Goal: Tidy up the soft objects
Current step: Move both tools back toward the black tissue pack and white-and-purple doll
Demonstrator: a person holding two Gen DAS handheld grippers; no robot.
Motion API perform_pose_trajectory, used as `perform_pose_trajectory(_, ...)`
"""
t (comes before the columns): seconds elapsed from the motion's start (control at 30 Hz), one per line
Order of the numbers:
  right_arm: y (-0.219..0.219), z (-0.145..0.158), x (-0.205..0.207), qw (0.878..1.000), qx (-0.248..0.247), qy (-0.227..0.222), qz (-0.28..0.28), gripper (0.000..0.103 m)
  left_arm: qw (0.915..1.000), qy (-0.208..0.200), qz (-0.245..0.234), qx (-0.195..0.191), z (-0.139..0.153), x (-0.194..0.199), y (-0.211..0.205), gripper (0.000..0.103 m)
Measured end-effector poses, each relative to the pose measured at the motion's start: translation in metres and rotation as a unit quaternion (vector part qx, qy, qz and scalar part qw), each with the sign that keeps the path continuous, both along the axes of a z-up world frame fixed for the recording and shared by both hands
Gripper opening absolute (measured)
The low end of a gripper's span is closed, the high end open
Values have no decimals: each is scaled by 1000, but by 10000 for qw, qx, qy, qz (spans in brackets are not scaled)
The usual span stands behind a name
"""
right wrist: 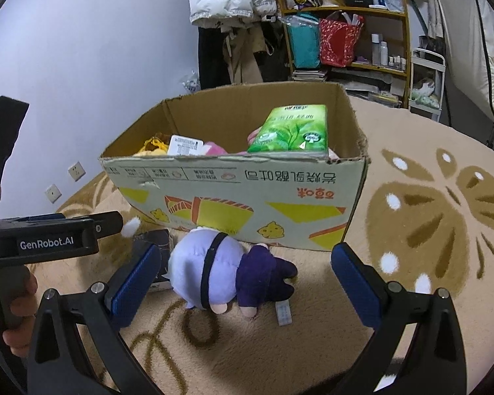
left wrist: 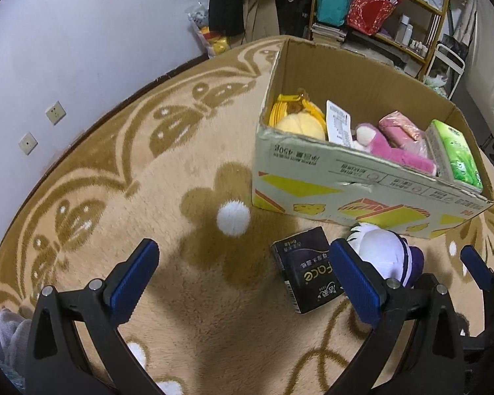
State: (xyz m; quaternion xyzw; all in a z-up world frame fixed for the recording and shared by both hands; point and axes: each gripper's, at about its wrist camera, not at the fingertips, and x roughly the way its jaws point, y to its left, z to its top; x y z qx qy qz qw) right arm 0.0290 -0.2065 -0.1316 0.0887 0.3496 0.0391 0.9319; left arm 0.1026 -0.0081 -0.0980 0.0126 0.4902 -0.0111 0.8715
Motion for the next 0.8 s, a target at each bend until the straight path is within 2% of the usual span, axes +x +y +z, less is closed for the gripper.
perform_pose_trajectory(0.8, 3, -27, 28, 9988, -45, 379, 294, 103, 9984, 515, -64, -220, -28, 23, -9, 102)
